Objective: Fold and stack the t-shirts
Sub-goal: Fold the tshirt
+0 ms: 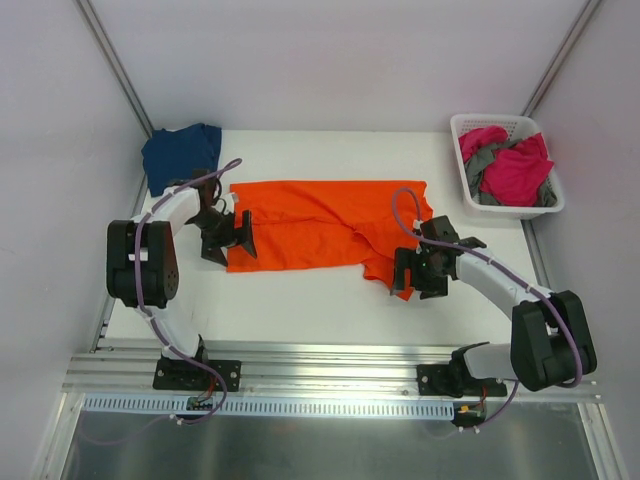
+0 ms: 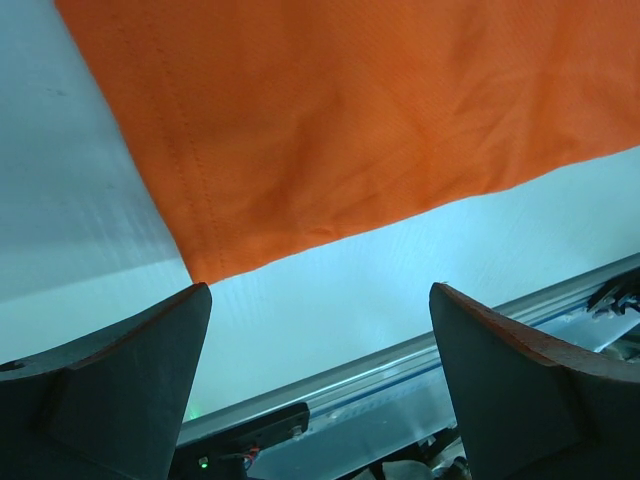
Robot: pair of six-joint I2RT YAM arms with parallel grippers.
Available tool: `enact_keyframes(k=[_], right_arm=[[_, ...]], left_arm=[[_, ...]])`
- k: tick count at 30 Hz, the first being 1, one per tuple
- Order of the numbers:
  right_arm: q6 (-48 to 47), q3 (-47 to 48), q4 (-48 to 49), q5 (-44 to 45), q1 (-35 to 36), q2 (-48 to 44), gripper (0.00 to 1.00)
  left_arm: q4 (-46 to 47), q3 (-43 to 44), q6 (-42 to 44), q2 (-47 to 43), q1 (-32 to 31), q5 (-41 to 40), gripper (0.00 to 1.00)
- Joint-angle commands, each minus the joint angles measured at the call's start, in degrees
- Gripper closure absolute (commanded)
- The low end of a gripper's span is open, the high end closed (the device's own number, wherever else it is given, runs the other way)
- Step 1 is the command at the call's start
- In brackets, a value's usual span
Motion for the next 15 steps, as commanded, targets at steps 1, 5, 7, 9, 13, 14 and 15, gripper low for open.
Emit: enact_keyframes(k=[1, 5, 7, 9, 13, 14, 15], right_arm=[[1.3, 1.2, 1.9, 0.0, 0.4, -1.0, 0.14], [1.4, 1.1, 2.7, -0.3, 0.4, -0.4, 0.18], [1.3, 0.9, 2.7, -0.2, 0.4, 0.1, 0.21], [1.3, 0.9, 3.3, 0.0, 0.3, 0.5, 0.25], [1.4, 1.2, 4.0, -0.7, 0.3, 2.2, 0.32], [1.4, 1.3, 4.3, -1.0, 0.3, 3.0, 0.34], [1.3, 1.5, 4.5, -1.1, 0.3, 3.5, 0.34]], left_arm=[[-0.3, 2.5, -0.3, 1.5, 1.3, 1.2, 0.08], [-0.3, 3.1, -0.6, 2.7, 2.4, 1.5, 0.08], [-0.2, 3.3, -0.7, 3.6, 2.6, 1.5, 0.08], [-0.2, 3.5, -0.9, 4.4, 3.1, 1.5, 0.08], [-0.3, 5.0, -1.0, 5.6, 3.7, 2.2, 0.07], [-0.4, 5.2, -1.0, 5.9, 3.9, 2.3, 0.07], [-0.3, 5.6, -1.2, 6.3, 4.0, 2.6, 0.07]])
